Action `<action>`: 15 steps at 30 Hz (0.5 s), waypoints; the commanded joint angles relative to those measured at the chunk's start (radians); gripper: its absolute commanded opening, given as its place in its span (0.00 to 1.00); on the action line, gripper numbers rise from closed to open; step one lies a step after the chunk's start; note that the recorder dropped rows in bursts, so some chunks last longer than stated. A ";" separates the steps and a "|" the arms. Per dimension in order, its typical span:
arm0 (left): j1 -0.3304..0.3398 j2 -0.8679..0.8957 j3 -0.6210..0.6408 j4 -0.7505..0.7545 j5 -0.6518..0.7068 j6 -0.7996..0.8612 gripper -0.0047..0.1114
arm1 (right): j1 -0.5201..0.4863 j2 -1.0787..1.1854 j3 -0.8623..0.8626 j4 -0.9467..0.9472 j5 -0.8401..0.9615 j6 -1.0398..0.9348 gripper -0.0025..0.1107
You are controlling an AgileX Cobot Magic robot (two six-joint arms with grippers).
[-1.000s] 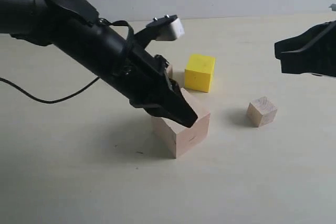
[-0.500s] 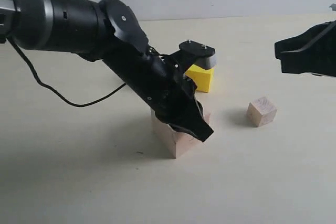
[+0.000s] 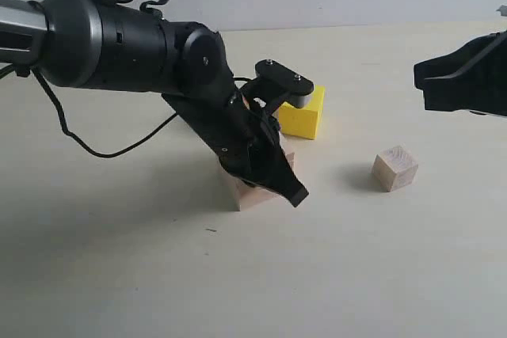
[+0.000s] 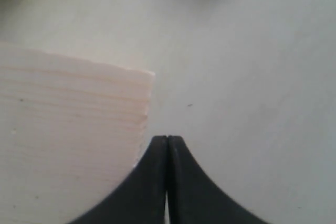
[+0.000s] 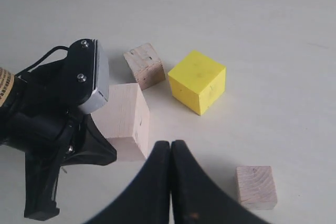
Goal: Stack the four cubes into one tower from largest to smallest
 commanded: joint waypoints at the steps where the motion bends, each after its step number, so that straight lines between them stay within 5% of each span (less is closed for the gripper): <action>1: 0.000 0.005 -0.004 0.132 -0.025 -0.144 0.04 | 0.004 0.000 -0.006 0.002 -0.002 -0.001 0.02; 15: 0.074 -0.002 0.025 0.229 0.009 -0.270 0.04 | 0.004 0.000 -0.006 -0.001 0.002 -0.001 0.02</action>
